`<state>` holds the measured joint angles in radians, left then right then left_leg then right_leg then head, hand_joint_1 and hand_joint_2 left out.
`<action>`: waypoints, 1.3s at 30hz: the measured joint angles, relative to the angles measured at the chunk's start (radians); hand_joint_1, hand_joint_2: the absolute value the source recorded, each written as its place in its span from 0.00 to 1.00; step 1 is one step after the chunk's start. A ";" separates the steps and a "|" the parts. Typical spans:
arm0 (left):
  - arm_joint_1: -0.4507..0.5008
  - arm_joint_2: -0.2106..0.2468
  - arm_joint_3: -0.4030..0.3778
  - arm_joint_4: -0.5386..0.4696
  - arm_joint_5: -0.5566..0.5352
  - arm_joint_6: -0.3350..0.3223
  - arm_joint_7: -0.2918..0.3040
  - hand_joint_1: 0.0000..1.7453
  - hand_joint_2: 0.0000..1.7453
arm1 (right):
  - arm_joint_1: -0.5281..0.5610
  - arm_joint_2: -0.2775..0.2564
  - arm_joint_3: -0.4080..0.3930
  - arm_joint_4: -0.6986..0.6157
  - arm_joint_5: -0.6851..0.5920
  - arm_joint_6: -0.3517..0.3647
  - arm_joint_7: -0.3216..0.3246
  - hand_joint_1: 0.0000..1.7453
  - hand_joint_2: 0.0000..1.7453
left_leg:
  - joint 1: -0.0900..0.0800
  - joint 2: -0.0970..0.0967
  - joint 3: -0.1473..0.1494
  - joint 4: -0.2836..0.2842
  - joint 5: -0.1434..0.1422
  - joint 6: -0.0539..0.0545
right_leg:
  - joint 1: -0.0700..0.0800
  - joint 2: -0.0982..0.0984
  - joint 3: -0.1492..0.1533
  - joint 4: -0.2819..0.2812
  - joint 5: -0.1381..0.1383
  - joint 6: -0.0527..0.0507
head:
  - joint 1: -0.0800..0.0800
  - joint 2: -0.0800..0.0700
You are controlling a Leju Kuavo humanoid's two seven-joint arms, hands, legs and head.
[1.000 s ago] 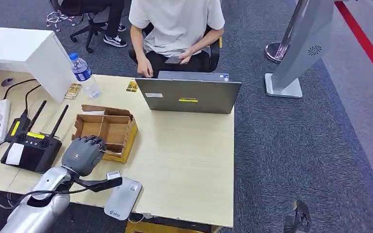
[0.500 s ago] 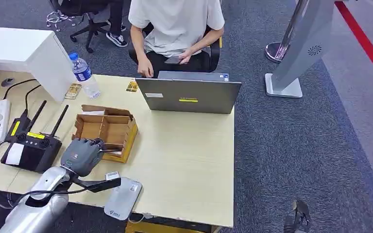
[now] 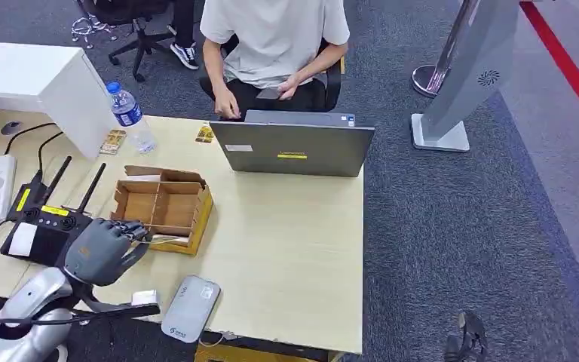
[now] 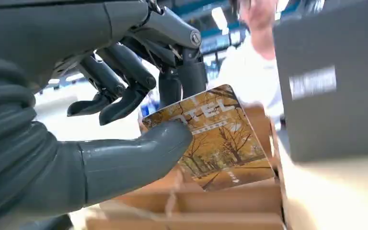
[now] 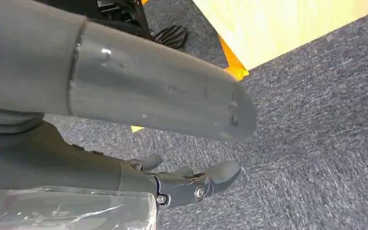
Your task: Pass the card to the sensor for recognition and then transmit it.
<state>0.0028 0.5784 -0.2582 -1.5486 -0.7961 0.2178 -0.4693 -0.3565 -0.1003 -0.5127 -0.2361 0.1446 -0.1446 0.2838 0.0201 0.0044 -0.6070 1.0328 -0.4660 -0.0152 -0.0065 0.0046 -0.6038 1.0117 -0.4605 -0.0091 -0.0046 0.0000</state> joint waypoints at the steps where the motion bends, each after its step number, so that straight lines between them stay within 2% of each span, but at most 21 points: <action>1: 0.022 0.015 0.025 -0.037 0.011 0.000 -0.013 1.00 1.00 | 0.002 -0.002 -0.003 0.000 0.001 0.001 -0.004 0.00 0.00 | 0.000 0.000 0.000 0.000 0.000 0.000 | 0.000 0.000 0.000 0.000 0.000 0.000 | -0.001 0.000; 6: 0.088 0.045 0.125 -0.149 0.035 0.007 -0.041 1.00 1.00 | 0.008 -0.005 -0.018 0.000 0.009 0.002 -0.010 0.00 0.00 | 0.000 -0.001 0.000 0.000 0.000 0.000 | 0.000 -0.001 0.001 0.000 -0.001 0.001 | 0.000 0.000; 12: 0.094 0.035 0.178 -0.204 0.034 0.023 -0.057 1.00 1.00 | 0.010 -0.006 -0.027 0.000 0.014 0.002 -0.009 0.00 0.00 | 0.000 -0.001 0.001 0.000 0.000 0.000 | 0.000 -0.002 0.001 0.000 0.000 0.001 | 0.000 0.000; 14: 0.073 0.024 0.182 -0.205 0.018 0.054 -0.056 1.00 1.00 | 0.010 -0.006 -0.028 0.000 0.018 -0.001 -0.002 0.00 0.00 | 0.000 -0.002 0.001 0.001 0.000 0.000 | 0.000 -0.002 0.001 -0.001 0.000 0.001 | -0.001 0.000; 16: -0.017 -0.033 0.179 -0.187 -0.023 0.117 -0.033 1.00 1.00 | 0.008 -0.006 -0.028 0.000 0.034 -0.007 0.017 0.00 0.00 | 0.000 -0.009 -0.001 0.001 0.002 0.002 | 0.000 -0.010 0.001 -0.001 -0.001 0.001 | 0.000 0.000; 18: -0.144 -0.099 0.156 -0.133 -0.087 0.170 0.031 1.00 1.00 | -0.007 0.004 -0.028 0.002 0.059 -0.021 0.042 0.00 0.00 | -0.001 -0.014 -0.002 0.001 0.004 0.003 | 0.000 -0.015 0.002 -0.001 0.000 0.003 | -0.002 0.000; 20: -0.329 -0.201 0.097 -0.024 -0.154 0.201 0.123 1.00 1.00 | -0.037 0.024 -0.024 0.003 0.091 -0.049 0.075 0.00 0.00 | -0.001 -0.021 -0.005 0.001 0.009 0.004 | 0.000 -0.022 0.002 -0.001 0.003 0.004 | -0.002 0.000; 23: -0.544 -0.331 0.012 0.159 -0.200 0.232 0.216 1.00 1.00 | -0.092 0.060 -0.012 0.004 0.133 -0.080 0.114 0.00 0.00 | -0.001 -0.018 -0.005 0.002 0.012 0.003 | 0.000 -0.018 0.001 -0.001 0.009 0.004 | 0.001 0.000; 27: -0.733 -0.461 -0.055 0.365 -0.220 0.225 0.265 1.00 1.00 | -0.123 0.101 0.007 0.006 0.164 -0.090 0.144 0.00 0.00 | -0.001 -0.015 -0.005 0.004 0.013 0.004 | 0.000 -0.013 0.000 -0.001 0.011 0.005 | 0.001 0.000; 32: -0.893 -0.570 -0.095 0.558 -0.227 0.208 0.298 1.00 1.00 | -0.149 0.125 0.023 0.007 0.179 -0.090 0.156 0.00 0.00 | -0.002 -0.014 -0.006 0.004 0.013 0.005 | 0.000 -0.013 0.000 -0.001 0.011 0.005 | 0.001 0.000; 35: -0.936 -0.603 -0.097 0.615 -0.224 0.208 0.299 1.00 1.00 | -0.151 0.132 0.028 0.007 0.179 -0.091 0.157 0.00 0.00 | -0.002 -0.013 -0.006 0.004 0.012 0.005 | 0.000 -0.012 -0.001 -0.001 0.011 0.005 | 0.000 0.000; 39: -0.957 -0.623 -0.102 0.656 -0.219 0.208 0.300 1.00 1.00 | -0.151 0.134 0.030 0.008 0.179 -0.091 0.157 0.00 0.00 | -0.001 -0.012 -0.006 0.003 0.012 0.005 | 0.000 -0.011 -0.002 -0.001 0.011 0.005 | 0.000 0.000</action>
<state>-0.9545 -0.0450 -0.3597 -0.8922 -1.0155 0.4253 -0.1698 -0.5078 0.0340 -0.4826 -0.2285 0.3231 -0.2358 0.4406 0.0186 -0.0074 -0.6132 1.0358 -0.4538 -0.0103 -0.0070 -0.0065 -0.6056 1.0108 -0.4497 -0.0042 -0.0042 0.0000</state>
